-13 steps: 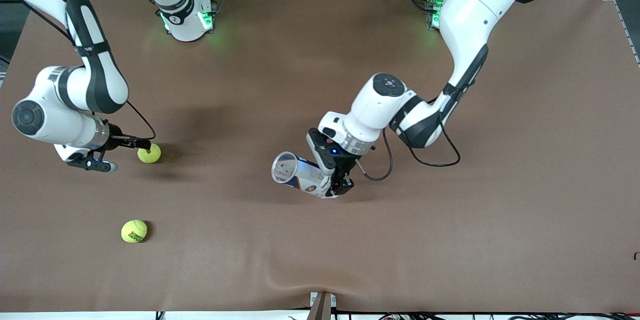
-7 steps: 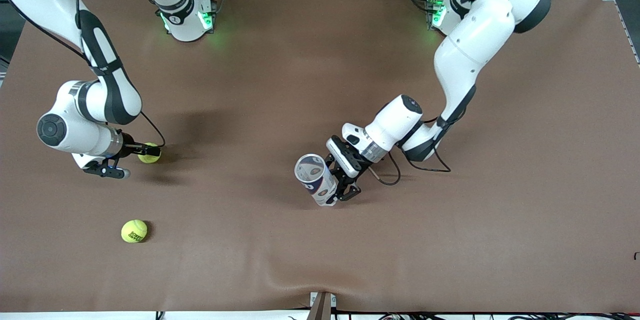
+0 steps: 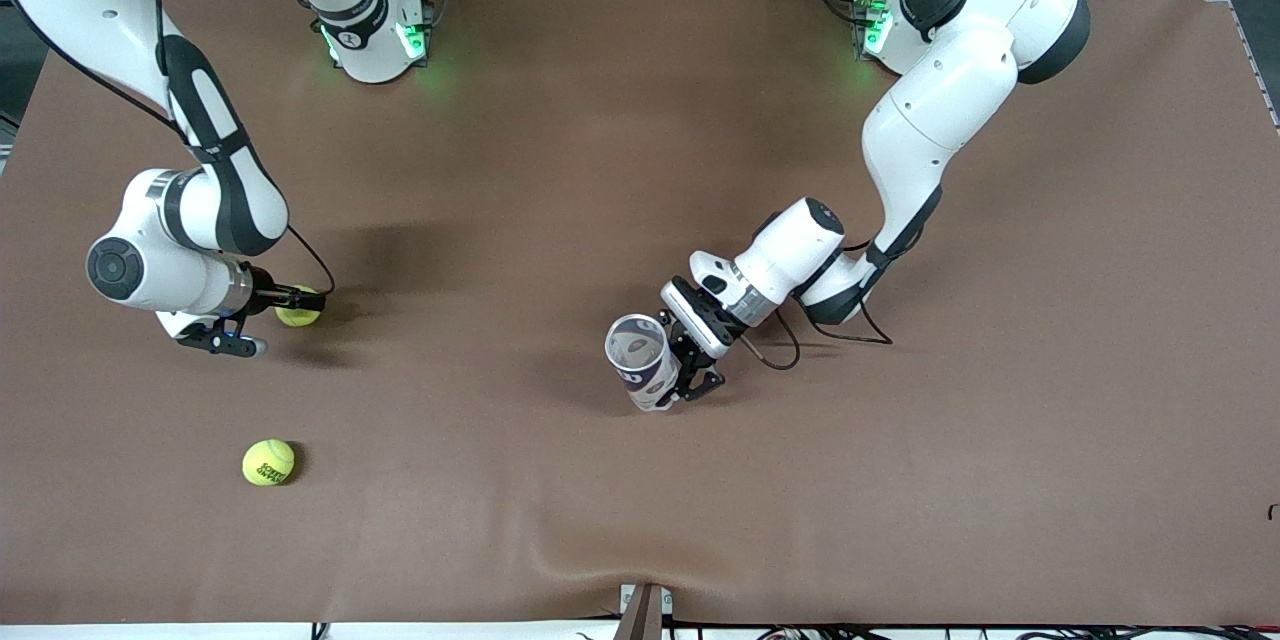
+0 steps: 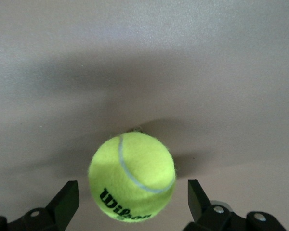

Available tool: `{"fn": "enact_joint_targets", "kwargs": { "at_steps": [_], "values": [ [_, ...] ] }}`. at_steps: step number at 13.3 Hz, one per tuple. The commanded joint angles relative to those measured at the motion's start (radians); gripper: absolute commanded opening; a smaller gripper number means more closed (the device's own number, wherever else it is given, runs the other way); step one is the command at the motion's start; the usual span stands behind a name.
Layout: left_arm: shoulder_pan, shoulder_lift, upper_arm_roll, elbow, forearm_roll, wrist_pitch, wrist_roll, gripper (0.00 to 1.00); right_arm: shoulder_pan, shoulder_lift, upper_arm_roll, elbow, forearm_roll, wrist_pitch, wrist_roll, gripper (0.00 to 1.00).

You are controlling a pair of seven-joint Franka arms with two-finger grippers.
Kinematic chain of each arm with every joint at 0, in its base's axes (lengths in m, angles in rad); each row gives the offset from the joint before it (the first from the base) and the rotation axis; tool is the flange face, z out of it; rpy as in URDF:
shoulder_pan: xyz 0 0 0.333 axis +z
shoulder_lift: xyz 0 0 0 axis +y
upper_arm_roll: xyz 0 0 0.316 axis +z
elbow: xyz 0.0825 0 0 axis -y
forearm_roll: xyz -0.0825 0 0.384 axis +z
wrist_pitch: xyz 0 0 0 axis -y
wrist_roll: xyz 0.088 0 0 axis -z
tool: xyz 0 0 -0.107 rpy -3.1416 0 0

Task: Insert tennis ball vertically with right arm
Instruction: 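Grasp the nearer tennis ball with the right gripper and lift it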

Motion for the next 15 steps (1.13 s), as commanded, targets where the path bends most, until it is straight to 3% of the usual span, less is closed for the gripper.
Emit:
{"fn": "enact_joint_targets", "kwargs": {
  "at_steps": [1, 4, 5, 8, 11, 15],
  "values": [
    [0.008, -0.007, -0.012, -0.027, 0.003, 0.008, -0.050, 0.54, -0.022, 0.013, 0.014, 0.000, -0.013, 0.009, -0.006, 0.91],
    [-0.006, 0.010, -0.012, -0.029, 0.001, 0.008, -0.084, 0.54, -0.022, 0.015, 0.014, 0.001, -0.013, 0.018, -0.006, 0.61],
    [-0.007, 0.020, -0.014, -0.026, 0.001, 0.010, -0.084, 0.54, -0.022, 0.015, 0.014, 0.004, -0.013, 0.018, -0.006, 0.56],
    [-0.014, 0.037, -0.026, -0.024, 0.000, 0.010, -0.084, 0.54, -0.016, -0.005, 0.016, 0.029, -0.013, 0.008, -0.003, 0.55],
    [-0.017, 0.054, -0.026, -0.022, 0.000, 0.010, -0.084, 0.54, -0.003, -0.086, 0.022, 0.039, -0.012, -0.038, 0.011, 0.55],
    [-0.024, 0.076, -0.025, -0.013, -0.002, 0.010, -0.082, 0.54, 0.084, -0.133, 0.025, 0.214, 0.000, -0.321, 0.109, 0.55]
  ]
}}
